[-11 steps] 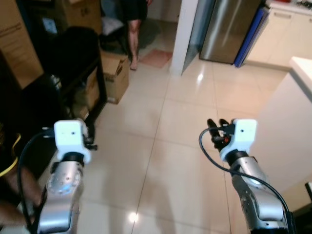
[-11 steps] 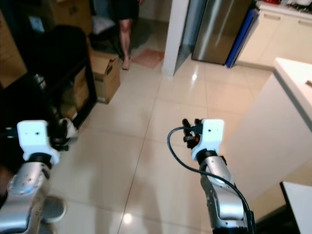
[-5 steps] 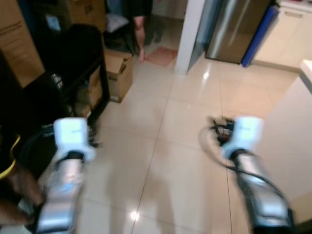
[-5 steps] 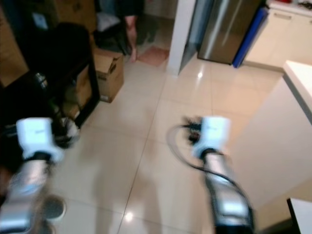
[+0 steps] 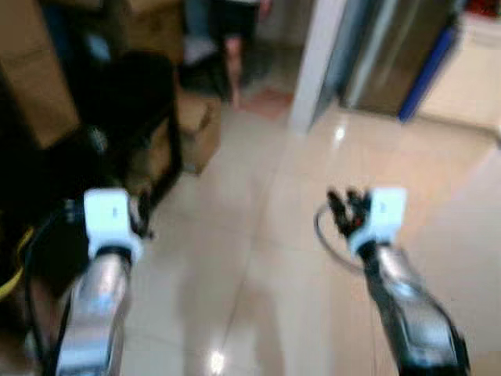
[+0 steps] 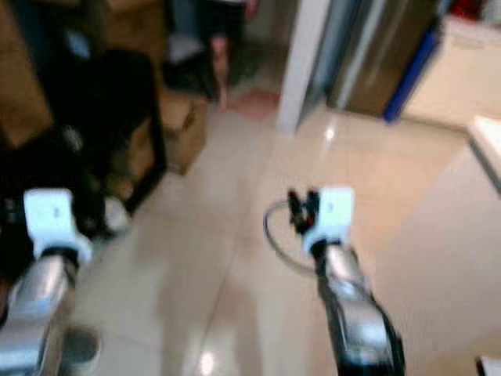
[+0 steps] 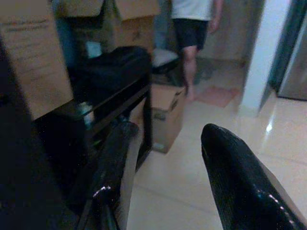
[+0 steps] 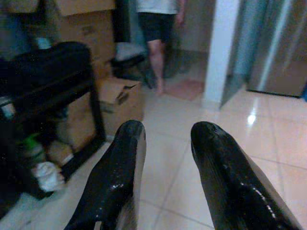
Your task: Setting the table
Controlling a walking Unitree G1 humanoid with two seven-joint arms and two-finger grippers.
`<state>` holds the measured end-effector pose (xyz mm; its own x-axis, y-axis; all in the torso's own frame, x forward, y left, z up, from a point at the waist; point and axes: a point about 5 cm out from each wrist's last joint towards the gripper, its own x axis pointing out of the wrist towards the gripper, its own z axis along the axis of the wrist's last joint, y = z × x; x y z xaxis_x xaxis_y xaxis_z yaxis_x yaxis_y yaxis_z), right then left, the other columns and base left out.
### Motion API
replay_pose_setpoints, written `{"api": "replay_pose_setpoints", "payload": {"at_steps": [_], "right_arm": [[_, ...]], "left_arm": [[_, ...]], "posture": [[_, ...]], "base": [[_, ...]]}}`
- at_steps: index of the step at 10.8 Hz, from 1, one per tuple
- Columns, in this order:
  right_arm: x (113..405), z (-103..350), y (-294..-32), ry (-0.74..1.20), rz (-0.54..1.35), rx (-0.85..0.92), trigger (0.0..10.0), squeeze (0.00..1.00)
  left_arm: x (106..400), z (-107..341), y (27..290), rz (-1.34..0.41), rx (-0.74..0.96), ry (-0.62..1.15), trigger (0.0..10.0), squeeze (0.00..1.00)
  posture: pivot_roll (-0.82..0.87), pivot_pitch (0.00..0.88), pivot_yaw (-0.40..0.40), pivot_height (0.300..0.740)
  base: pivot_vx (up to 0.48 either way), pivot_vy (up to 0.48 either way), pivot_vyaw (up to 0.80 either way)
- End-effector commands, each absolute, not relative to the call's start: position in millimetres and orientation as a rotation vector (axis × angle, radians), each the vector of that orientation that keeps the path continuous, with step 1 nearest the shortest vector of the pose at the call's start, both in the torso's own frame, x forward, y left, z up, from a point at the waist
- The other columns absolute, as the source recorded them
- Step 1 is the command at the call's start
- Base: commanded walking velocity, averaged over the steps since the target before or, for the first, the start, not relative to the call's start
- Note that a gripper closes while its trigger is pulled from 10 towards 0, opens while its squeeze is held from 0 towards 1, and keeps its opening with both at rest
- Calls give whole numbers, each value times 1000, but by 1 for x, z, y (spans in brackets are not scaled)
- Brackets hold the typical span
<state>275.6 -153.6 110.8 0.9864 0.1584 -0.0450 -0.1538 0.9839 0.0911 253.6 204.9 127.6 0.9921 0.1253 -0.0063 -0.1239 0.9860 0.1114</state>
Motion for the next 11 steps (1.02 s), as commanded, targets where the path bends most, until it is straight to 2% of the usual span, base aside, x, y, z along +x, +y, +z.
{"api": "replay_pose_setpoints", "payload": {"at_steps": [1,4,10,11], "right_arm": [[275,112,-166,49,119,71,10000,0],[276,111,-165,52,126,76,10000,0],[274,110,-162,55,149,78,10000,0],[273,111,-164,49,142,67,10000,0]], "left_arm": [[257,130,197,100,104,0,10000,0],[254,130,196,101,105,0,10000,0],[253,131,198,93,116,-8,10000,0],[255,131,199,95,116,-9,10000,0]], "posture": [[61,0,-49,740],[68,0,-55,740],[69,0,-56,740],[64,0,-53,740]], "base": [[364,0,0],[365,0,0],[370,0,-489],[375,0,0]]}}
